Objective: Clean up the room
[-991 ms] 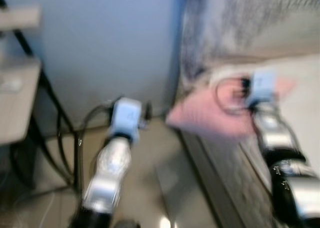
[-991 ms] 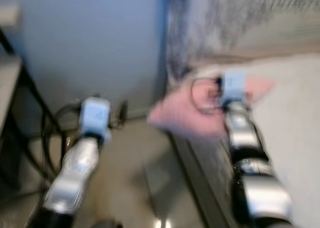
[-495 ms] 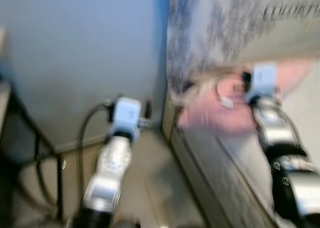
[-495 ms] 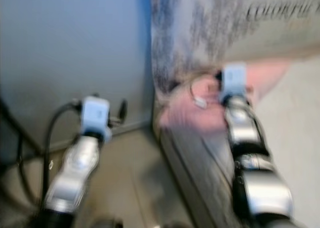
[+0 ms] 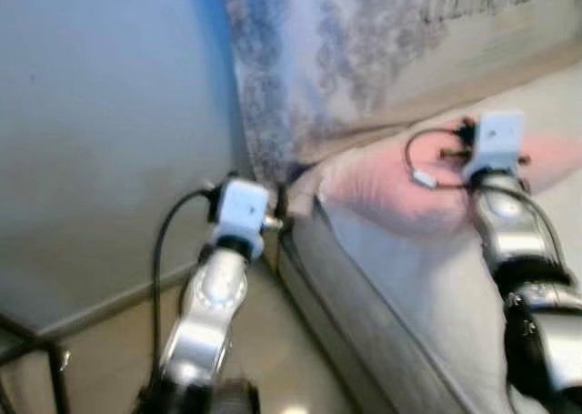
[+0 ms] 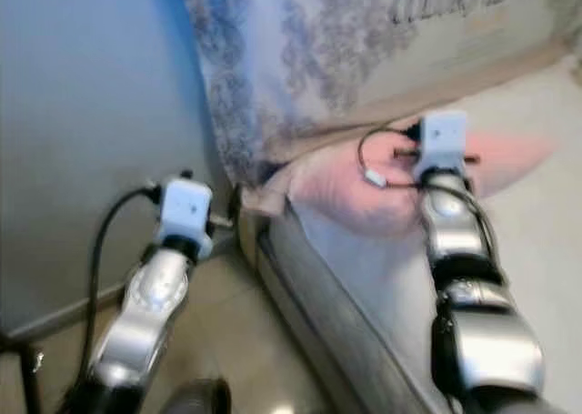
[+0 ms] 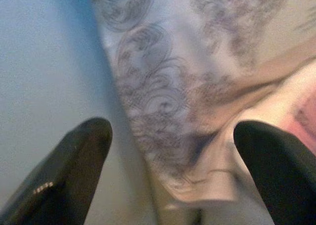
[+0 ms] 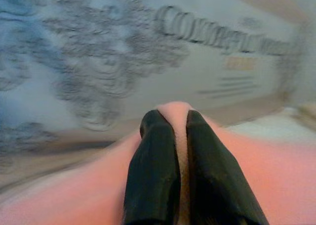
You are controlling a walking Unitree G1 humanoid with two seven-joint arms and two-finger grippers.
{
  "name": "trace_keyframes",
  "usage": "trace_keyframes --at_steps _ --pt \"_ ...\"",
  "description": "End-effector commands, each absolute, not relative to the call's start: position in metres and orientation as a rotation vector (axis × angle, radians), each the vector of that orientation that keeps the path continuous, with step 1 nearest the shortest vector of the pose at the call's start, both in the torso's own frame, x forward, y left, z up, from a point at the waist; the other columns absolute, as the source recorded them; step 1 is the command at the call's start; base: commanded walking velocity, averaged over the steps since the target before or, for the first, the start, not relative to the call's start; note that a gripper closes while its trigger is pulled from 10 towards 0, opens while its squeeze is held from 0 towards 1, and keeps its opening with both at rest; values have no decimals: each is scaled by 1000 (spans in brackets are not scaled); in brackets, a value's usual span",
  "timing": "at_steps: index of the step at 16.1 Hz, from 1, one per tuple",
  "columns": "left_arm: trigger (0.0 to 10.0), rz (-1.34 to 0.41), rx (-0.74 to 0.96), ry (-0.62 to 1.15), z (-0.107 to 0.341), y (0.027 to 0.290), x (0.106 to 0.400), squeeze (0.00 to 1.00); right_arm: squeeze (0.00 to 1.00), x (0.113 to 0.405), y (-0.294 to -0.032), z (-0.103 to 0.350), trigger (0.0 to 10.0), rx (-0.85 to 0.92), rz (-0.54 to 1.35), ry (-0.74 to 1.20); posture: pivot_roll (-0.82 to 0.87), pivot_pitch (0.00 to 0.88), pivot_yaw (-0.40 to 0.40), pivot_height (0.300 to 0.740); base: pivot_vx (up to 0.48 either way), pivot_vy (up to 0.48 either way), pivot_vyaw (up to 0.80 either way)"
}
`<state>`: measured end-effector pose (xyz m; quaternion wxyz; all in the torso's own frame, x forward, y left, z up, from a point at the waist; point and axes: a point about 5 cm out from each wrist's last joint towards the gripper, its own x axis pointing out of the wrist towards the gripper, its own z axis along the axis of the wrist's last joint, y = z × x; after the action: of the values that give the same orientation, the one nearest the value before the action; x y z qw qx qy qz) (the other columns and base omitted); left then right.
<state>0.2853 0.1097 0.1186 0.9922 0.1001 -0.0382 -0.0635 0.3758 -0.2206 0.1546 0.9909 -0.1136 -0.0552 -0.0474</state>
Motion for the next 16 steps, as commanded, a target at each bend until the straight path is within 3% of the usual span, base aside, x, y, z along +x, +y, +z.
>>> trace_keyframes --at_steps 1,7,9,10,12,16 --pt "10000 -122 178 -75 120 107 285 0 0 378 -228 173 10000 -250 -106 -182 59 74 -51 740 480 0 0" --pt "10000 -169 141 -91 124 100 281 0 0 392 -249 211 10000 -295 -141 -185 73 86 -44 740 400 0 0" --pt "10000 -493 22 -113 140 81 272 0 0 395 -261 229 10000 -293 -179 -186 114 113 -41 740 0 0 0" --pt "10000 -590 103 -123 146 89 266 0 0 396 -263 232 10000 -289 -191 -175 134 129 -33 740 0 0 0" --pt "10000 -679 222 -103 145 108 253 0 0 397 -264 231 10000 -295 -196 -145 190 162 -18 740 0 0 0" --pt "10000 -835 175 -83 163 106 219 0 0 393 -276 223 10000 -384 -270 -107 282 243 27 740 0 0 0"
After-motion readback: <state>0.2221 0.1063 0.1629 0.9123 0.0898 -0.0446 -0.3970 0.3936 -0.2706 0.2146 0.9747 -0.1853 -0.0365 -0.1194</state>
